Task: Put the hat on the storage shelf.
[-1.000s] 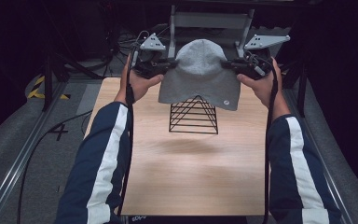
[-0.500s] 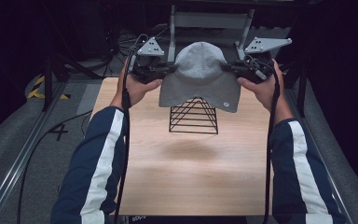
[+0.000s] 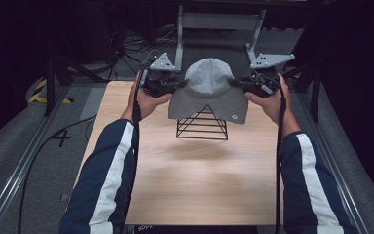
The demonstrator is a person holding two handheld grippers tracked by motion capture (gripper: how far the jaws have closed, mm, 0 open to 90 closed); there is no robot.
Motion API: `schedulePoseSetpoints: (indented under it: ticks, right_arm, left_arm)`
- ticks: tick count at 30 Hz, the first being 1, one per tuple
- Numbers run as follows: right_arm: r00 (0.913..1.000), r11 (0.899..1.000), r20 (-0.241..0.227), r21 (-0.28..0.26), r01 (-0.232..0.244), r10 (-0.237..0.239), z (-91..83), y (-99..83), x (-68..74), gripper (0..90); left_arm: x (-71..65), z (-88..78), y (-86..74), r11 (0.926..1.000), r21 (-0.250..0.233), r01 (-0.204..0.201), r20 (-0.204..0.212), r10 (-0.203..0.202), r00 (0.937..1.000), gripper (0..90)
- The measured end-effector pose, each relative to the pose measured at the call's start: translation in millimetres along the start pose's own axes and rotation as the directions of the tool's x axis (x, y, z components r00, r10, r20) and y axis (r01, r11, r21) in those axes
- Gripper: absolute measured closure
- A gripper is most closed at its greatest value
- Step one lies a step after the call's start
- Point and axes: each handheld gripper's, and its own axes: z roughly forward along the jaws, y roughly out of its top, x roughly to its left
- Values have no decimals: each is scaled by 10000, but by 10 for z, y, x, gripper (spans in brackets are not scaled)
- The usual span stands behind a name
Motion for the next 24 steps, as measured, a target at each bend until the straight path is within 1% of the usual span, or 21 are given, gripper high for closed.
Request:
schedulePoseSetpoints:
  ticks: [3,4,5,10,14,16,17,19,20,21,22,24]
  right_arm:
    - [9999,10000,-139,91,-16,17,64,-140,42,847]
    - [9998,10000,-192,69,-33,34,71,-164,49,847]
    - [9998,10000,-192,69,-33,34,71,-164,49,847]
    - [9991,9998,-411,182,-83,90,129,-330,115,846]
    - [9991,9996,-431,289,36,-24,160,-415,159,846]
    - [9988,9995,-483,310,-27,42,181,-450,178,846]
    - [9989,9993,-465,359,50,-34,193,-468,182,845]
    - [9988,9993,-490,375,-8,26,209,-504,190,846]
    - [9987,9993,-508,371,-1,20,214,-518,189,845]
    - [9988,9992,-496,396,-35,55,224,-542,190,845]
    - [9986,9991,-518,415,-80,101,229,-558,193,845]
    - [9986,9990,-517,426,-97,119,236,-576,191,845]
  left_arm:
    - [-38,70,-108,9999,106,-14,37,13,10000,847]
    - [-49,88,-144,9999,130,-26,86,25,10000,848]
    - [-49,88,-144,9999,130,-26,86,25,10000,847]
    - [-99,143,-311,9999,128,48,157,-50,9999,847]
    - [-133,201,-419,9999,127,104,172,-106,9998,846]
    - [-140,223,-458,9998,152,141,207,-144,9997,846]
    - [-147,238,-481,9997,150,193,202,-196,9996,845]
    - [-153,257,-513,9995,173,256,196,-259,9995,845]
    - [-153,257,-513,9995,173,256,196,-259,9995,845]
    - [-152,268,-547,9996,132,250,182,-252,9995,845]
    - [-153,274,-561,9997,157,199,164,-202,9997,845]
    - [-163,289,-592,9995,215,228,156,-231,9996,845]
